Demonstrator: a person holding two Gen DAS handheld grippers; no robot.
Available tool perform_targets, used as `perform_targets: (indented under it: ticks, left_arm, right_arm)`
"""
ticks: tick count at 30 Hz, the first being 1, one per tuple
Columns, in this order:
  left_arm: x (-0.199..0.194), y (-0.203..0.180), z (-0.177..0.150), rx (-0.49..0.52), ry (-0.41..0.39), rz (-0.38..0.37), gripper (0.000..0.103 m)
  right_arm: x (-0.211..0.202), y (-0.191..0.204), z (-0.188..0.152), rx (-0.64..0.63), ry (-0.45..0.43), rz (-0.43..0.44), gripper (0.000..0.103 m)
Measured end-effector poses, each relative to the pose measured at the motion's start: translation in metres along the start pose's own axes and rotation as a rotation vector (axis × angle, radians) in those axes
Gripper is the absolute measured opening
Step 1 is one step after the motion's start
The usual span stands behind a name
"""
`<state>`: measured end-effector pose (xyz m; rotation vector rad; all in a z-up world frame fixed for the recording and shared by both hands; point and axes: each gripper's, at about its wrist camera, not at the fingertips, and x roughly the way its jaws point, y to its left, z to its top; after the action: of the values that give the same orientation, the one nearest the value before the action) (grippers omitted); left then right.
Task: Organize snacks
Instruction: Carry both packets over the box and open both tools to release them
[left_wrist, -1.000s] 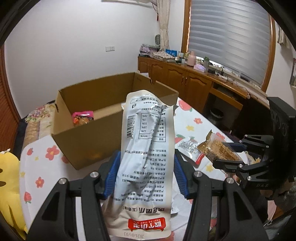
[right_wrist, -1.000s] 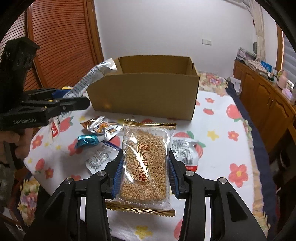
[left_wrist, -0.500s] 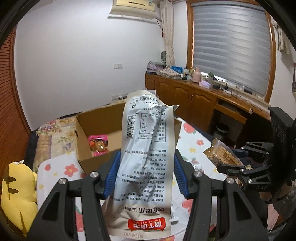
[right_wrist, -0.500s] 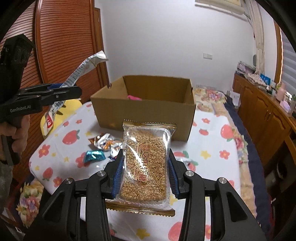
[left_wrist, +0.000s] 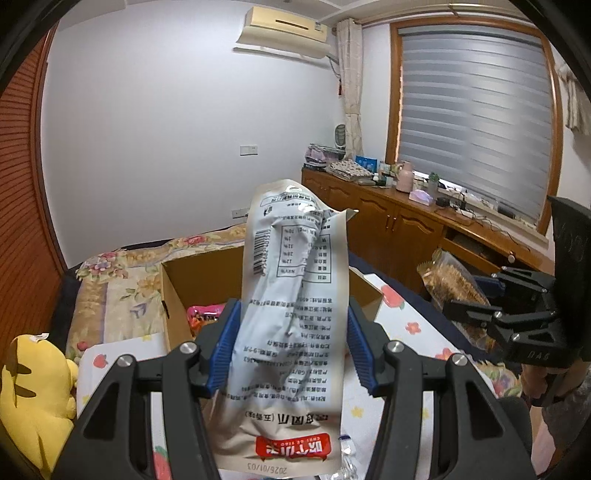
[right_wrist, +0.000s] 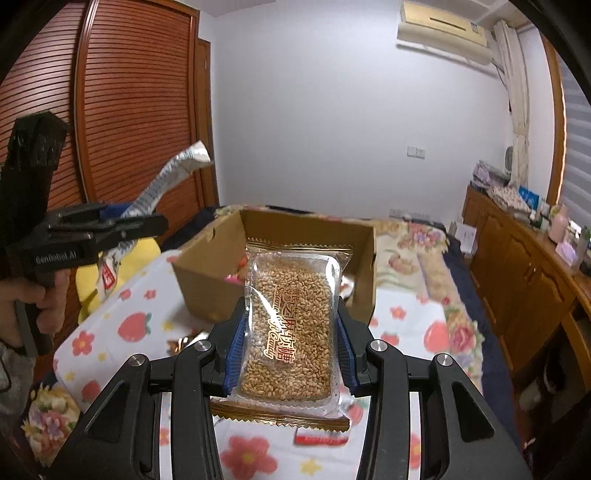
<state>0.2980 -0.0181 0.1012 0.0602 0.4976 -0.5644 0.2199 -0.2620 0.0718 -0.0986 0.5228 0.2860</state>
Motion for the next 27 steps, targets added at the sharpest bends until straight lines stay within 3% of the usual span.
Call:
perform_targets:
  ticks: [15, 27]
  left_arm:
    - [0.087, 0.051, 0.038, -0.054, 0.016, 0.033, 0.054]
    - [0.151, 0.059, 0.028, -0.037, 0.096, 0.058, 0.055]
  right_arm:
    - [0.098, -0.022, 0.062, -0.078, -0.01, 0.041, 0.042]
    - [0.183, -0.03, 0.054, -0.061, 0.069, 0.074, 0.042]
